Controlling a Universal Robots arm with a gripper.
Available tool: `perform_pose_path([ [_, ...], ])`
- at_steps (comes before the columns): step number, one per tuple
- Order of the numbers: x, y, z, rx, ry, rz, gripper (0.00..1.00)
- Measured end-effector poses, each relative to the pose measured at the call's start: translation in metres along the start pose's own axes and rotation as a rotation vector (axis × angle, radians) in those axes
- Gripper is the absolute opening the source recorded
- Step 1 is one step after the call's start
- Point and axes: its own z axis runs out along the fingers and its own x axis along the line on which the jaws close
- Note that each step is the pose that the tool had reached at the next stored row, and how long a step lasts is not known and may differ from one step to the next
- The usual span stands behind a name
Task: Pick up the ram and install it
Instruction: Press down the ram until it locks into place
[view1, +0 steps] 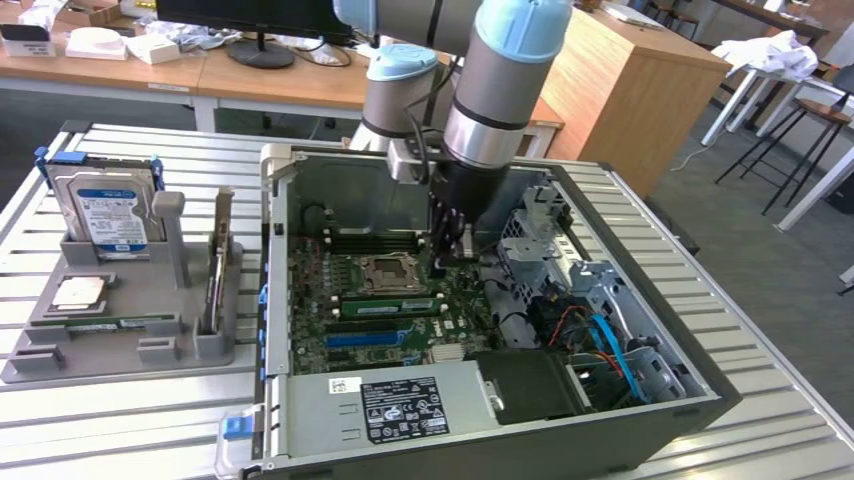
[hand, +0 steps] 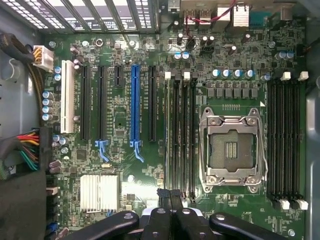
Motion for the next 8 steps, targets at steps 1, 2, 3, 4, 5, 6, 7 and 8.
perform_pose_path([
  [1, 0.0, 0.0, 0.0009, 0.0, 0.0, 0.0, 0.1],
  [2, 0.0, 0.0, 0.0018, 0.0, 0.0, 0.0, 0.1],
  [3, -0.0001, -0.0001, 0.0027, 0.0, -0.0001, 0.0, 0.1],
  [4, -0.0001, -0.0001, 0.0035, 0.0, 0.0, 0.0, 0.1],
  [5, -0.0001, -0.0001, 0.0044, 0.0, -0.0001, 0.0, 0.1],
  [6, -0.0001, -0.0001, 0.0051, 0.0, 0.0, 0.0, 0.1],
  [7, -0.0002, -0.0001, 0.0059, 0.0, -0.0001, 0.0, 0.1],
  [8, -0.0002, -0.0002, 0.0066, 0.0, -0.0001, 0.0, 0.1],
])
